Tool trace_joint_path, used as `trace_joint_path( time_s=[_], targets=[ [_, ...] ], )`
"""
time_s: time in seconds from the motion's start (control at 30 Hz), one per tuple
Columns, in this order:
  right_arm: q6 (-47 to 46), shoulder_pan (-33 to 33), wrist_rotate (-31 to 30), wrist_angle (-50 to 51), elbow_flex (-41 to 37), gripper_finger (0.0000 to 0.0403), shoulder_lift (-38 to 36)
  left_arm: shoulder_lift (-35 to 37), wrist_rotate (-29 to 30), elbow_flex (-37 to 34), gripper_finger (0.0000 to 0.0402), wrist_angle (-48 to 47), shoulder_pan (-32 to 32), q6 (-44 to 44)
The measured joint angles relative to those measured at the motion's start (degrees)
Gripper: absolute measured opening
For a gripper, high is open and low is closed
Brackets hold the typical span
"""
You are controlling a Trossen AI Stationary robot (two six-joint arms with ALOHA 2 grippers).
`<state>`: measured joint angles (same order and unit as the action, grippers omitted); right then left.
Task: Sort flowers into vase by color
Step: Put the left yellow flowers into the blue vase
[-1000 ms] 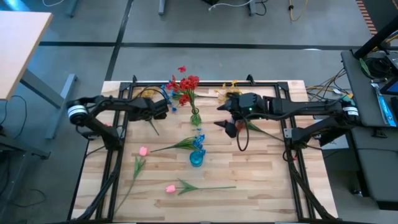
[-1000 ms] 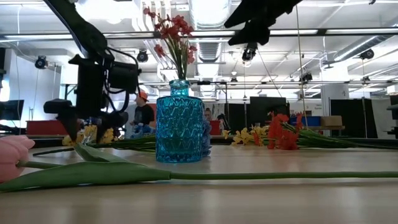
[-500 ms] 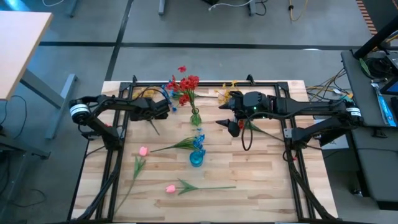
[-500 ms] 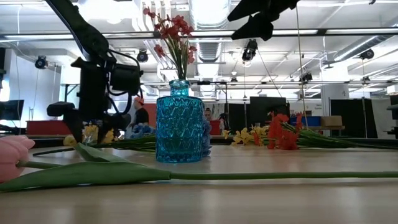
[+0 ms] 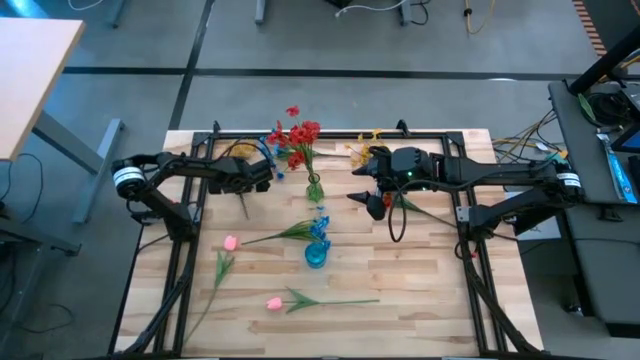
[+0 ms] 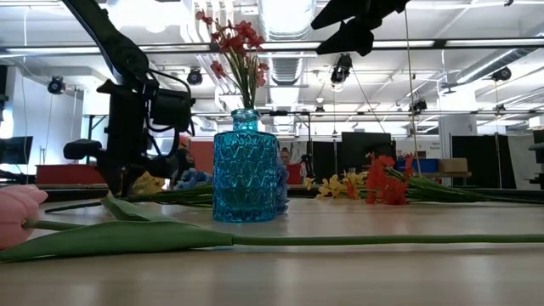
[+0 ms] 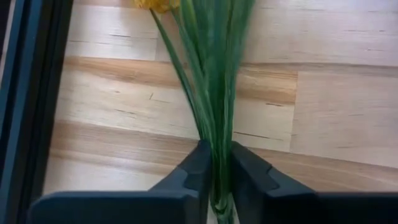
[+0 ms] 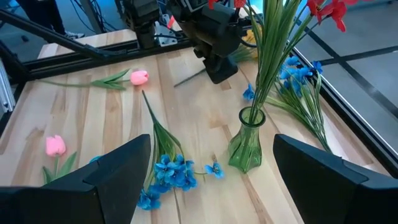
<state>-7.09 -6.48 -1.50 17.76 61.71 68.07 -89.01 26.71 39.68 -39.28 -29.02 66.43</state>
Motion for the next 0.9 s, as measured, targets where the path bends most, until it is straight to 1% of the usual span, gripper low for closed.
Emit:
trace_joint_path(
  time_s=[0.17,0.37,0.5,0.6,0.7,0.9],
  targets=[
    [0.00,0.00,0.00,0.01,0.00,0.0331,0.02,0.00,0.91,0.00,0.0007,0.06,0.02,-0.83],
    [-0.55,0.00,0.00,0.04,0.00,0.0328,0.02,0.41,1.07,-0.01,0.0003,-0.98,0.03,-1.53],
    [-0.52,0.00,-0.01,0.07,0.00,0.0327,0.02,2.99,1.35,-0.02,0.0003,-2.45,0.15,-2.14],
    [-0.52,0.00,-0.02,0.07,0.00,0.0327,0.02,6.76,1.48,-0.02,0.0002,-2.31,0.99,-3.16],
    [-0.48,0.00,-0.02,0.07,0.00,0.0327,0.04,11.91,2.97,-0.02,0.0002,-2.33,2.15,-4.02],
    [-0.44,0.00,-0.03,0.02,0.00,0.0327,0.04,24.49,7.98,-0.02,0.0002,-2.37,2.95,-6.07]
  ],
)
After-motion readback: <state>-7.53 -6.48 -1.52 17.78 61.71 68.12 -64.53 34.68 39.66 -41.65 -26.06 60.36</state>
